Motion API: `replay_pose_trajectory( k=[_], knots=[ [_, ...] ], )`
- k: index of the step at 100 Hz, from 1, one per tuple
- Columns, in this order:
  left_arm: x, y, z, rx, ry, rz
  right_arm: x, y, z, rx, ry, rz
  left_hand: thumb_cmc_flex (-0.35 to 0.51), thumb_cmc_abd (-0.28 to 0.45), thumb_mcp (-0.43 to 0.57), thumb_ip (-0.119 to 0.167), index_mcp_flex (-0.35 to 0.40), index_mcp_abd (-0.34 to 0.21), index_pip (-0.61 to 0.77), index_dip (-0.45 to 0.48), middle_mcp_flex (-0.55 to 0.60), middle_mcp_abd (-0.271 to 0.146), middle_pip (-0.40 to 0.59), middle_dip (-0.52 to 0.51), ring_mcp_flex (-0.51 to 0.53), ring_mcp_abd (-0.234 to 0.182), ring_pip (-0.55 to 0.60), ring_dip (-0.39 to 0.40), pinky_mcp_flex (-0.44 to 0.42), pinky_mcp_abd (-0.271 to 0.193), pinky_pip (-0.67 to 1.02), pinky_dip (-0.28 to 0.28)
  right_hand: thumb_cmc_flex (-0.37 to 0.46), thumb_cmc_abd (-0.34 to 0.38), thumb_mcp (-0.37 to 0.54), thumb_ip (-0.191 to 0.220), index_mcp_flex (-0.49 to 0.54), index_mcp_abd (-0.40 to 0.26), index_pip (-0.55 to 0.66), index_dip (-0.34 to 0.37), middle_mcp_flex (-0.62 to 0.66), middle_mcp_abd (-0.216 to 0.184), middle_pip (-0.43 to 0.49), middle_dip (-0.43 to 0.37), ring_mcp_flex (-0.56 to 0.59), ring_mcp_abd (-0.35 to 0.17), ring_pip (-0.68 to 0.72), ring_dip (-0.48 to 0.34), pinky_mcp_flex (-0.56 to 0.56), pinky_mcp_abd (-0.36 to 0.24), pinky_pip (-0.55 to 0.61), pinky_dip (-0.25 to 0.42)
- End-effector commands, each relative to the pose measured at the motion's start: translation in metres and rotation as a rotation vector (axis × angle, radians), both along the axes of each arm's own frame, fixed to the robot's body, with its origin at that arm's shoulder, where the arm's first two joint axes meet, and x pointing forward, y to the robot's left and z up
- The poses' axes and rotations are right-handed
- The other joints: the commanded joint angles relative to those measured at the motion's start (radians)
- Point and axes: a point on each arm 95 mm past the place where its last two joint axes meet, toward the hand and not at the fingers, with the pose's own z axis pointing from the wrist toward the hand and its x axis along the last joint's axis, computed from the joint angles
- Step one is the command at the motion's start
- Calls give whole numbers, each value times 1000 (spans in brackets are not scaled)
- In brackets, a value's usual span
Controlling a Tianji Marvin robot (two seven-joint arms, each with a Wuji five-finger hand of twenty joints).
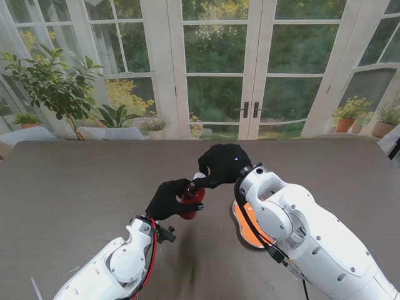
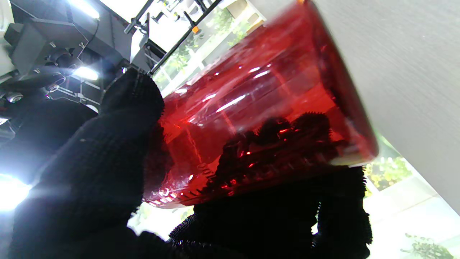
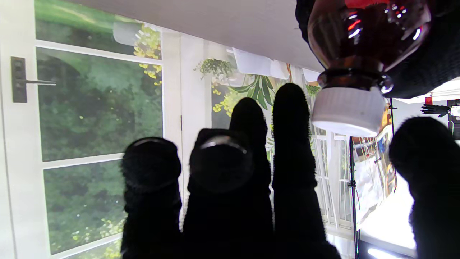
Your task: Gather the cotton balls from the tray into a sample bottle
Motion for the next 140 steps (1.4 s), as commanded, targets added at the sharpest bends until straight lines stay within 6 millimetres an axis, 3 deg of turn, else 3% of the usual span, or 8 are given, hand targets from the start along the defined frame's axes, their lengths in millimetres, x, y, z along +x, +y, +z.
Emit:
replay_pose_trajectory(
  k=[1, 9, 16, 38, 97, 119, 126, 140],
  knots=[
    [0, -4, 1, 1, 4, -15, -1, 3, -3, -9, 8, 14, 243, 185, 227, 63, 144, -216, 237, 44, 102, -122, 103, 33, 38, 5, 26, 25, -4, -36, 16, 9, 29, -29, 40, 36, 38, -20, 23, 33, 30, -19, 23, 14, 50, -17, 42, 22, 17, 24, 59, 14],
    [0, -4, 1, 2, 4, -16, -1, 4, -3, -5, 5, 21, 243, 185, 227, 64, 142, -216, 236, 43, 101, -122, 103, 32, 37, 4, 26, 24, -4, -36, 15, 9, 61, -42, 86, 30, 57, -26, 33, 40, 53, -28, 33, 20, 50, -24, 50, 22, 18, 28, 59, 10],
    [0, -3, 1, 2, 4, -15, -1, 4, -4, 2, 5, 28, 243, 183, 227, 64, 143, -216, 237, 44, 102, -122, 103, 33, 37, 6, 25, 24, -4, -36, 15, 9, 131, -104, 117, -112, 18, -53, 122, -112, 64, -36, 29, 22, 50, -24, 53, 17, 18, 30, 59, 2],
    [-1, -4, 1, 3, 5, -16, -1, 2, -5, 28, 11, 50, 243, 184, 227, 64, 143, -215, 237, 44, 102, -123, 103, 33, 36, 7, 25, 24, -6, -35, 13, 8, 229, -203, 171, -156, -96, -97, 207, -211, 65, -44, 24, 19, 50, -33, 39, 12, 13, 22, 48, -4],
    [-1, -3, 1, 7, 10, -18, 0, 3, -6, 87, -35, 103, 244, 185, 226, 64, 142, -213, 236, 45, 101, -122, 102, 33, 35, 7, 24, 25, -8, -35, 12, 9, 436, -618, 358, -197, -125, -129, -14, -32, 34, -78, -11, 84, 53, -75, 0, 8, 31, -18, 30, -22],
    [-1, -3, 1, 8, 12, -19, 0, 3, -6, 101, -48, 113, 242, 185, 226, 63, 142, -216, 236, 45, 100, -122, 102, 33, 36, 5, 25, 25, -8, -36, 12, 9, 386, -656, 385, -182, -156, -123, -25, -30, 7, -73, -1, 69, 53, -81, -12, 3, 34, -36, 29, -24],
    [-1, -3, 1, 7, 13, -20, -1, 1, -4, 80, -35, 115, 243, 185, 226, 64, 142, -215, 236, 45, 101, -122, 103, 33, 35, 5, 25, 25, -7, -37, 12, 9, 260, -631, 396, -25, -222, -73, -59, -44, -42, -66, -6, 15, 52, -71, -57, -14, 11, -36, 15, -20],
    [-1, -4, 1, 8, 14, -20, -1, -4, 0, 46, -7, 115, 242, 185, 226, 63, 142, -216, 236, 45, 100, -124, 102, 33, 37, 4, 25, 25, -7, -36, 12, 9, 71, -589, 374, -39, -324, 31, -93, -57, -119, -49, -6, -5, 49, -55, -119, -31, -27, -33, 1, -11]
  ],
)
